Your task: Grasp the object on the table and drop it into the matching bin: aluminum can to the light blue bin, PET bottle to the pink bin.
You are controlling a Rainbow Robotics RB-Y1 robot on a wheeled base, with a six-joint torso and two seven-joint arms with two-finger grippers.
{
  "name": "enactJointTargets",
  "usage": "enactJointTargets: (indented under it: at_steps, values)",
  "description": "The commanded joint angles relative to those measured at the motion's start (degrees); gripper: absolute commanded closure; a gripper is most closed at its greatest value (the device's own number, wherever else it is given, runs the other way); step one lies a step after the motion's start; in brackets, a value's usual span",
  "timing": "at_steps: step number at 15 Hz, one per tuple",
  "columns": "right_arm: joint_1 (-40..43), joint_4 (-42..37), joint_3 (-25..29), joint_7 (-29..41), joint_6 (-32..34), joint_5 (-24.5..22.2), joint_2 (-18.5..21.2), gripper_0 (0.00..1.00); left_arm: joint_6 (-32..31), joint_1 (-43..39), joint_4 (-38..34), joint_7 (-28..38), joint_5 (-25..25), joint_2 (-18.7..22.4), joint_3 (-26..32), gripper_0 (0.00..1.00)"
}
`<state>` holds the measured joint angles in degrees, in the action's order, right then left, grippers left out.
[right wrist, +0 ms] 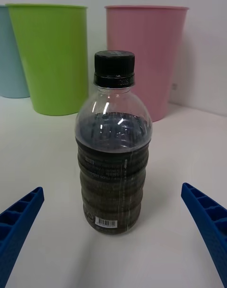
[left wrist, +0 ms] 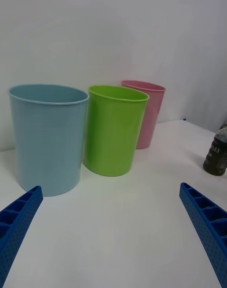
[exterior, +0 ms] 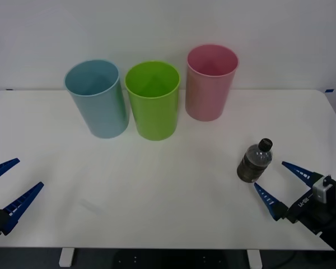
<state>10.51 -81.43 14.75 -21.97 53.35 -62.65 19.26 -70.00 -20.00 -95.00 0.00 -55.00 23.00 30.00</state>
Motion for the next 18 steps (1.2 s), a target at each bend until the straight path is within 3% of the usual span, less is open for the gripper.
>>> enactJointTargets:
  at_steps: [1, 12, 18]
  values:
    - [-1.19, 0.04, -1.12, -0.18, -2.29, -1.33, -1.68, 0.00, 0.00, 0.00, 0.00, 0.00, 0.00, 0.00, 0.00, 0.00]
    - [-4.18, 0.04, -8.86, -1.85, -13.28, -0.81, -1.68, 0.00, 0.00, 0.00, 0.00, 0.00, 0.00, 0.00, 0.00, 0.00]
    - [-8.49, 5.32, -9.82, -2.82, -13.89, -0.19, -1.68, 0.00, 0.00, 0.00, 0.00, 0.00, 0.00, 0.00, 0.00, 0.00]
